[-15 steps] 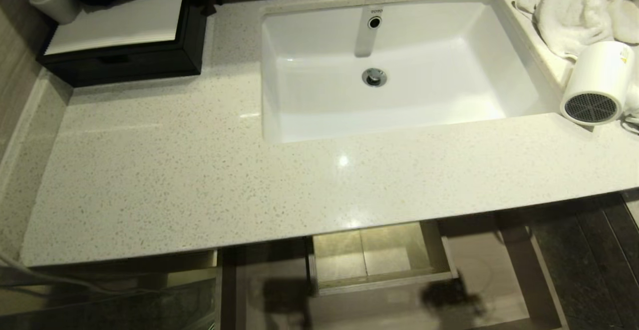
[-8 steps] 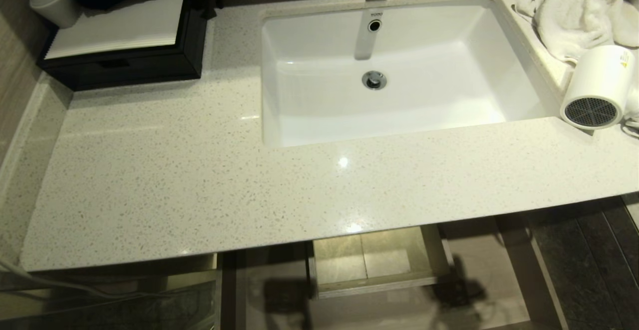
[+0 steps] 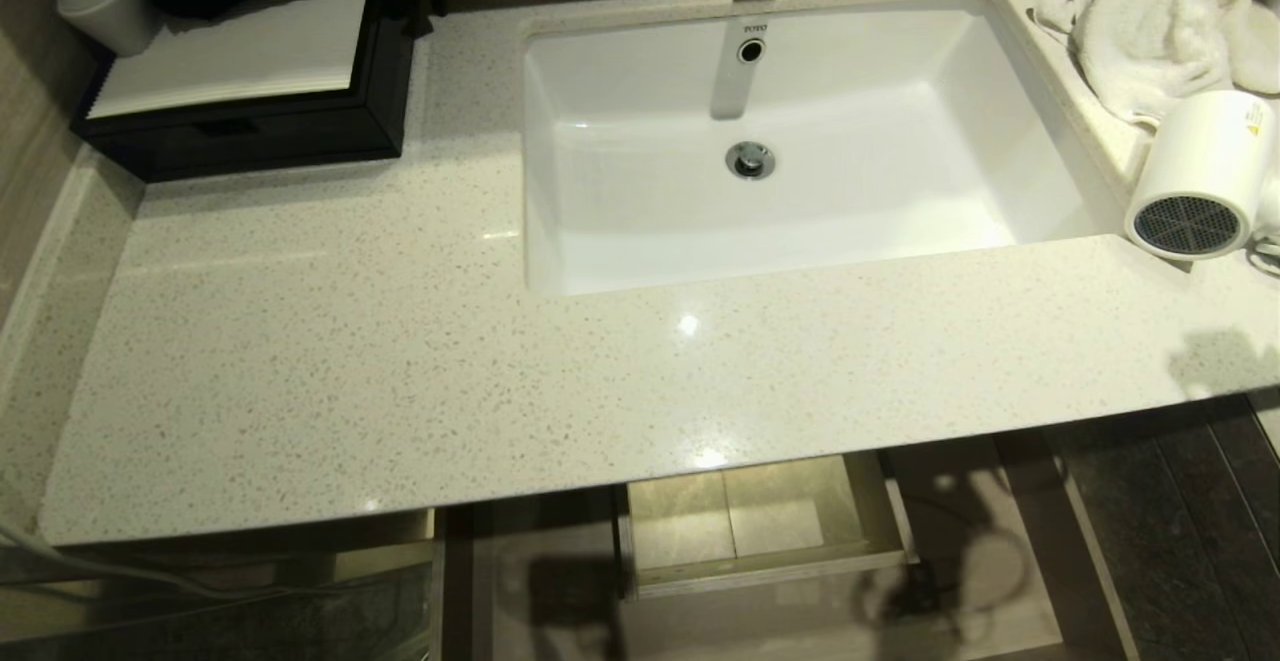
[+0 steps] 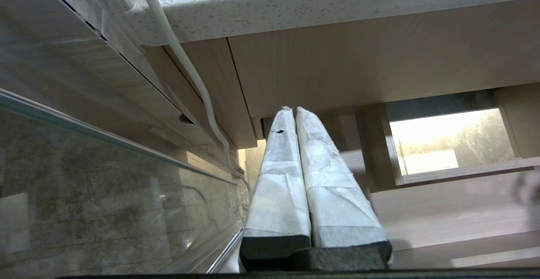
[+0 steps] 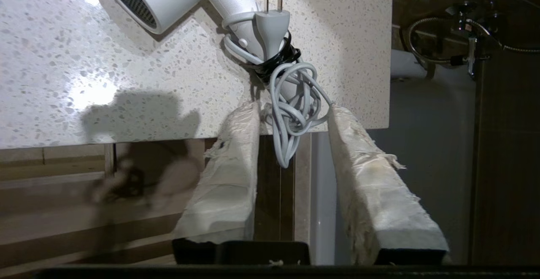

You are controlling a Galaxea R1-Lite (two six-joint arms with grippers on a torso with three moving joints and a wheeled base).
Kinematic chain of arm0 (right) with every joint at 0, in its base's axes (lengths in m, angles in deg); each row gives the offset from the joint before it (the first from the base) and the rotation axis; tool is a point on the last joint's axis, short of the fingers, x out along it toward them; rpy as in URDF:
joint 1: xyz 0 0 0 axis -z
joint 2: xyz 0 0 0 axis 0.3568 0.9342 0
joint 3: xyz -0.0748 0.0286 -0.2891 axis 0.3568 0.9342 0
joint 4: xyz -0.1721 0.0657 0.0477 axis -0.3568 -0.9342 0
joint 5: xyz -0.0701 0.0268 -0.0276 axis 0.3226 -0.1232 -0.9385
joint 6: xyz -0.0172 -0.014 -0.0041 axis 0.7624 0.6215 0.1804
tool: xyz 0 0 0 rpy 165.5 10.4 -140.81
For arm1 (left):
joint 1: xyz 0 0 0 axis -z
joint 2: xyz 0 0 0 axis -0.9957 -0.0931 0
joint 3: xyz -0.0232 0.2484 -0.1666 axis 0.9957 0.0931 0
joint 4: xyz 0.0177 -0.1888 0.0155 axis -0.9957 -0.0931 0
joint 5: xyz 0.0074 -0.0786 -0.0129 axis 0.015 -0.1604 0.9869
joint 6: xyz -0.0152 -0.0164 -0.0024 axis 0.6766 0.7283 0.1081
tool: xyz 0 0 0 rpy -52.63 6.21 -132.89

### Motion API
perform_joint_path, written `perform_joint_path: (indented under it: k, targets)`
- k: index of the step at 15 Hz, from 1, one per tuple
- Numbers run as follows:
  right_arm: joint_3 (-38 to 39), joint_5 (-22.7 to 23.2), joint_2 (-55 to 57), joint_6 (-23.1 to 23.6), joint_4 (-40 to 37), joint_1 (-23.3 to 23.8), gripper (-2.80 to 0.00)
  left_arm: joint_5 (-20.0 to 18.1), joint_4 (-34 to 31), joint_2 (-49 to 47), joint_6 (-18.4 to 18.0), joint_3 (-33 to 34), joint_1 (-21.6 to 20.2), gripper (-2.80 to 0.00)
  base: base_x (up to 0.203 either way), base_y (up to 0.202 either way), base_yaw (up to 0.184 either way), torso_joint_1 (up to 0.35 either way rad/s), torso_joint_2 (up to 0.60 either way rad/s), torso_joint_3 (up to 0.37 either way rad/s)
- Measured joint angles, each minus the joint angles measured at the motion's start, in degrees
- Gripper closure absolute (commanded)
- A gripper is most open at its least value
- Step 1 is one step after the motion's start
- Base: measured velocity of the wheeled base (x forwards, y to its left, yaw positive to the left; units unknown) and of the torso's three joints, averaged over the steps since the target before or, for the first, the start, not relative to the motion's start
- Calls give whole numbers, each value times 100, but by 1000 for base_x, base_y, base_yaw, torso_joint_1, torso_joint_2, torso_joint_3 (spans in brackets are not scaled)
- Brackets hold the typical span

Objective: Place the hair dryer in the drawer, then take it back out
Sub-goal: Pick up the hairdryer

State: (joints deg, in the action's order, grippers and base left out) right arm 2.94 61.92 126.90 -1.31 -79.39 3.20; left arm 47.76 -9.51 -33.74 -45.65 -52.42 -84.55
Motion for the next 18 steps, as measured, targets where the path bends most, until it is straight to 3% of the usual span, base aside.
perform_joint_path:
  k: [5,7,12,14,18]
  targets:
    - [-582,509,998,403,-105,416,-280,0,0,0,3,0,0,0,0,0,0,0,0,0]
    - [-857,952,1331,813,-339,790,-280,-1,0,0,3,0,0,0,0,0,0,0,0,0]
    - [-1734,3005,2137,2480,-1720,1744,-280,2,0,0,0,0,0,0,0,0,0,0,0,0]
    - [-2036,3193,2472,2864,-2068,1895,-280,0,0,0,-1,0,0,0,0,0,0,0,0,0]
    - [-2539,3205,3031,2935,-2068,1944,-280,1,1,0,0,0,0,0,0,0,0,0,0,0]
